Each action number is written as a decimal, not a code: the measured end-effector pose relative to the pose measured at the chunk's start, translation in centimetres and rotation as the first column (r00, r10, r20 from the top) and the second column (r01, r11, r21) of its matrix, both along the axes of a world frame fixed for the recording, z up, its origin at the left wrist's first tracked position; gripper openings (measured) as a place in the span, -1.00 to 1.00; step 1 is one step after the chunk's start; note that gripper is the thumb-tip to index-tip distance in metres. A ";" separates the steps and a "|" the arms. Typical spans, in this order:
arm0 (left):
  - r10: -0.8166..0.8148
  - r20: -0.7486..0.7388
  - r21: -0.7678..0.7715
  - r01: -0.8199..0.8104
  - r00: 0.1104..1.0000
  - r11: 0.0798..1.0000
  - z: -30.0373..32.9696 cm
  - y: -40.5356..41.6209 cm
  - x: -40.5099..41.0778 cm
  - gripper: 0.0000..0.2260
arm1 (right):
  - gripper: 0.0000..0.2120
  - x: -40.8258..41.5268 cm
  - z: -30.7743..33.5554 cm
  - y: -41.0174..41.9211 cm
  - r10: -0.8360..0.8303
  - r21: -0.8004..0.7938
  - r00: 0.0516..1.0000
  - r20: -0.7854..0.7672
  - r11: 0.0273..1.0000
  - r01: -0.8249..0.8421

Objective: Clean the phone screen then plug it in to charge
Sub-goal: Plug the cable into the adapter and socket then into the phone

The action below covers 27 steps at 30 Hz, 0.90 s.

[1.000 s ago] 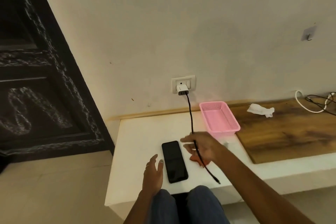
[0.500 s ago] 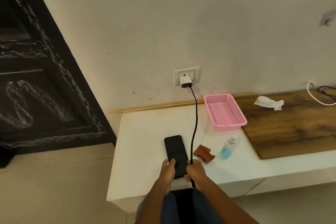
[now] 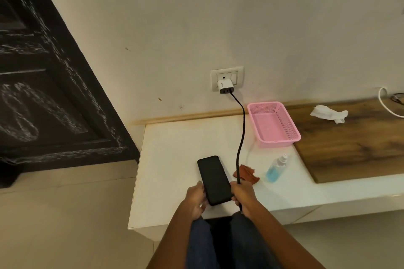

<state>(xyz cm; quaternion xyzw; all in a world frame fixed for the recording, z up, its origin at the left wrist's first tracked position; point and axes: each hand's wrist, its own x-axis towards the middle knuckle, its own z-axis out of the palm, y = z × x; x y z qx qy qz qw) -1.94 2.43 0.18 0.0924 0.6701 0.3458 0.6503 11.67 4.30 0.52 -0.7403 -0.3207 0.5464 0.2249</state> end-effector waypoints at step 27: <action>0.023 0.670 0.098 -0.120 0.742 0.988 0.6 -1.8 0.0 -0.22 | -0.84 -0.9 6.5 -4.8 -0.012 0.100 0.970 -0.241 0.994 0.037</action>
